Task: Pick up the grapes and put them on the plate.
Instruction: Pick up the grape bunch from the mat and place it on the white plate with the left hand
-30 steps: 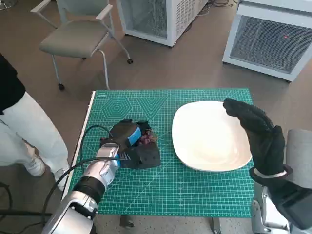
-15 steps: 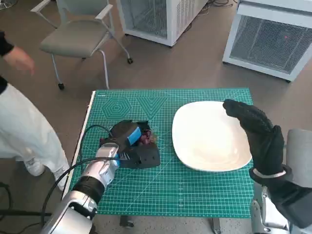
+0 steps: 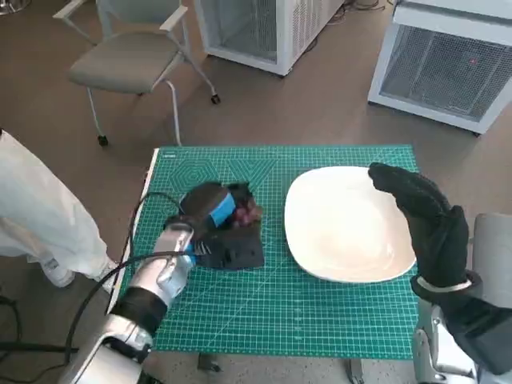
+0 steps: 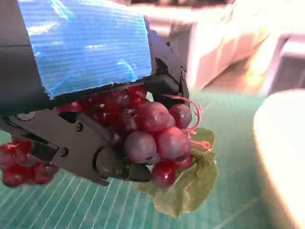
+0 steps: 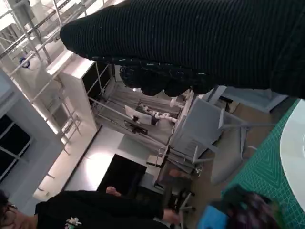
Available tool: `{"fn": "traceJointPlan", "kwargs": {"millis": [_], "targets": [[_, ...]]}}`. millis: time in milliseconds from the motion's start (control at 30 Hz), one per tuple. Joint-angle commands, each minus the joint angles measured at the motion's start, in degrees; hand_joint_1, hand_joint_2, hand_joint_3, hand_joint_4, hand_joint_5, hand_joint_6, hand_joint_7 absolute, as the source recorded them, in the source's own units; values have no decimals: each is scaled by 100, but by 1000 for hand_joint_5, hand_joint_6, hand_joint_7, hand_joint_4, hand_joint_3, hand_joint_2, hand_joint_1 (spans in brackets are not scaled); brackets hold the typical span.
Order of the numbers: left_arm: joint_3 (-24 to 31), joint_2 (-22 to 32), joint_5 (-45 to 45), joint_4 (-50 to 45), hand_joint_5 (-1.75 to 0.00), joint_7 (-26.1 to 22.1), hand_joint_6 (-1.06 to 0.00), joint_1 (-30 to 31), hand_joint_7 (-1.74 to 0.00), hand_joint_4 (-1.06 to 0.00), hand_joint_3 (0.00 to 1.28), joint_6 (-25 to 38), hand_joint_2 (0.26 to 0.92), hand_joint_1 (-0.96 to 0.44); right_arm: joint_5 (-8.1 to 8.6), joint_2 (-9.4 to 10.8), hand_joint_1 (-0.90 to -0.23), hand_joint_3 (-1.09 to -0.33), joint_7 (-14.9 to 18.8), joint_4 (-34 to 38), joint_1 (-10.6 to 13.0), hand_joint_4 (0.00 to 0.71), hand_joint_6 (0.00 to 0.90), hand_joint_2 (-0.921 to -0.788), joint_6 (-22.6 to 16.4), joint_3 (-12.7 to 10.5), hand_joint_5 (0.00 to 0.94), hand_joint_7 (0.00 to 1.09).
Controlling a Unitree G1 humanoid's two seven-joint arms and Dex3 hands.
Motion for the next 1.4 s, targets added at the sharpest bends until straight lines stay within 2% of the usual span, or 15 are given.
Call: {"fn": "traceJointPlan", "kwargs": {"millis": [33,200,367,667,1067,1267,1400], "targets": [[169,175,-48,-950,-1536,-208,-589,260,-1163,-525,514,168,730,3,-14,-29,-605,-740,-14,57,22,327,-1,-921,38,-35,2,687],[285,252,-10,-1645,-1306,-287,-541,414,-1204,-638,224,273,871,2,-15,-21,-605,-738,-15,80,9,329,-1,-921,9,-56,3,687],[342,298,63,-2044,-1221,-279,-535,439,-1222,-678,130,290,913,2,-51,-12,-605,-736,-47,83,6,331,-1,-921,-14,-63,3,688],[368,334,169,-2217,-1121,-253,-578,250,-1205,-739,68,251,920,1,-58,-13,-602,-735,-88,31,27,331,-1,-921,6,-67,3,689],[194,110,440,-2017,-1067,-182,-595,-114,-1249,-736,62,175,919,1,-33,-63,-605,-732,-73,74,21,332,-1,-921,-64,-104,3,690],[69,-214,408,-1632,-1063,-261,-598,-434,-1286,-701,77,75,920,1,-29,-90,-606,-731,-67,45,36,332,-1,-921,-83,-113,3,690],[-40,-460,405,-1228,-1161,-245,-586,-700,-1278,-624,116,-31,920,1,-38,-104,-606,-730,-72,-5,62,333,-1,-921,-87,-113,3,691]]}}
